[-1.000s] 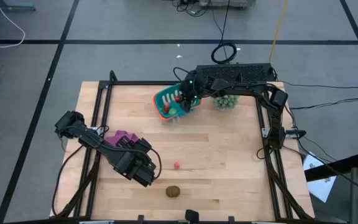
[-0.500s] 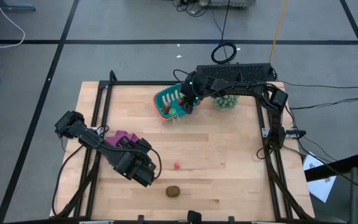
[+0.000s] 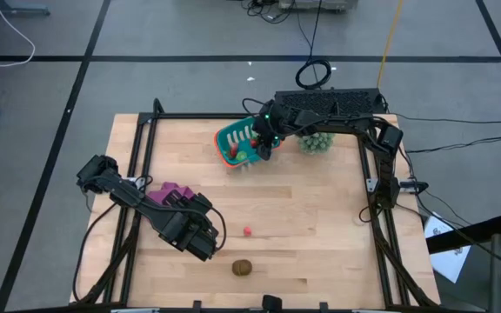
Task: Pick and placing Produce into tupperware
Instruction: Put the strawberry into the blue basket, then put the lychee into the blue basket
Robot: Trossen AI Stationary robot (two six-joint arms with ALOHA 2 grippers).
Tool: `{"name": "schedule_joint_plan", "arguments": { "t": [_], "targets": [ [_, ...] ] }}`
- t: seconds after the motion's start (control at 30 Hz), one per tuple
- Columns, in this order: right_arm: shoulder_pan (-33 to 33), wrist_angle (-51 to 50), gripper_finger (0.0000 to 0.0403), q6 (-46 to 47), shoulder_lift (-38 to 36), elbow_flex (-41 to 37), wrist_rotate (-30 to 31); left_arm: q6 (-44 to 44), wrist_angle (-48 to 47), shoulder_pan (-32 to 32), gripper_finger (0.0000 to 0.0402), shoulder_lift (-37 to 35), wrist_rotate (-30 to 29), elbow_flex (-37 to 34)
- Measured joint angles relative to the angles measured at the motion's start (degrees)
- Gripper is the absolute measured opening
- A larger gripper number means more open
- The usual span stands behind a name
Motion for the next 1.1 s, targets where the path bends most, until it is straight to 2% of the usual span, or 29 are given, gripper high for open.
{"name": "schedule_joint_plan", "arguments": {
  "t": [0.3,0.47,0.67,0.8,0.93,1.1],
  "targets": [
    [0.00,0.04,0.0196,-0.46,0.00,0.00,2.21,0.00,-0.01,0.00,0.0250,0.00,0.00,0.00],
    [0.00,0.80,0.0203,-0.97,0.00,0.00,2.77,0.00,-0.01,0.00,0.0251,0.00,0.00,0.00],
    [0.30,7.20,0.0203,-1.23,-1.59,1.32,2.74,0.94,0.08,0.00,0.0251,0.00,-0.07,0.00],
    [1.63,9.43,0.0203,0.11,-5.31,3.94,2.62,2.99,1.66,0.00,0.0251,0.00,-1.07,0.00],
    [5.00,6.97,0.0203,0.17,-11.10,4.25,0.91,5.42,4.49,0.00,0.0250,0.00,-1.14,0.00],
    [12.00,-5.55,0.0203,-0.20,-19.79,4.28,0.59,9.30,10.18,-0.03,0.0251,0.00,-0.93,0.00]
  ]
}}
